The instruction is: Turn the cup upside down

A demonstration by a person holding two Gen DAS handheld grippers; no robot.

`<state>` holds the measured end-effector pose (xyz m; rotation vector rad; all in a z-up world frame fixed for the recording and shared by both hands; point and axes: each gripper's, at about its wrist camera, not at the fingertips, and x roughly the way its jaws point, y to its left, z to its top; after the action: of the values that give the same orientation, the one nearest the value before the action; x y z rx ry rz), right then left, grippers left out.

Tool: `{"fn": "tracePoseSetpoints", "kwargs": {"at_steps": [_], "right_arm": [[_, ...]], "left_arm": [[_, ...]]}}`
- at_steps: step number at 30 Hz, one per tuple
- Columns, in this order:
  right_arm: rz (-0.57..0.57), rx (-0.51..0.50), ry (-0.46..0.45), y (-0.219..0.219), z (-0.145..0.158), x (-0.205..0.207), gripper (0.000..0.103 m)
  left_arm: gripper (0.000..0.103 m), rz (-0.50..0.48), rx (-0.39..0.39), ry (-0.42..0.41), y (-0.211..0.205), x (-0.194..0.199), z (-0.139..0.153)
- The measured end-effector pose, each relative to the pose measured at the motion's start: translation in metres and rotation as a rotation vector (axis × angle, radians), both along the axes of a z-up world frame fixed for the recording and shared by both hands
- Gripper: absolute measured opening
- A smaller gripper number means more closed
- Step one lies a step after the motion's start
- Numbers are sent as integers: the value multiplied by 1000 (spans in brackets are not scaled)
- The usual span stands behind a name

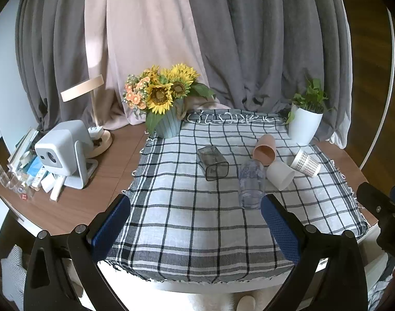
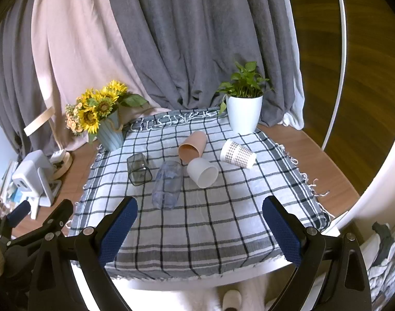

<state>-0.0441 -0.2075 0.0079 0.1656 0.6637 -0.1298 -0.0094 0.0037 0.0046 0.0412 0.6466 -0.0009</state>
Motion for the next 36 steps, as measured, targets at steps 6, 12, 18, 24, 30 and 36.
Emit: {"fn": "tracePoseSetpoints", "kwargs": {"at_steps": [6, 12, 18, 24, 30, 36], "right_arm": [[-3, 3, -8, 0, -2, -5, 97], [-4, 4, -8, -1, -2, -4, 97], [-3, 5, -8, -1, -1, -4, 97], [-2, 6, -9, 0, 0, -4, 97], [-1, 8, -11, -1, 0, -3, 97], [-1, 9, -11, -2, 0, -3, 97]], "left_arm": [[103, -2, -4, -10, -1, -5, 3], [103, -1, -4, -10, 0, -5, 3], [103, -1, -7, -7, 0, -5, 4], [103, -1, -6, -9, 0, -5, 3], [103, -1, -6, -9, 0, -5, 4], [103, -1, -7, -9, 0, -6, 5]]}}
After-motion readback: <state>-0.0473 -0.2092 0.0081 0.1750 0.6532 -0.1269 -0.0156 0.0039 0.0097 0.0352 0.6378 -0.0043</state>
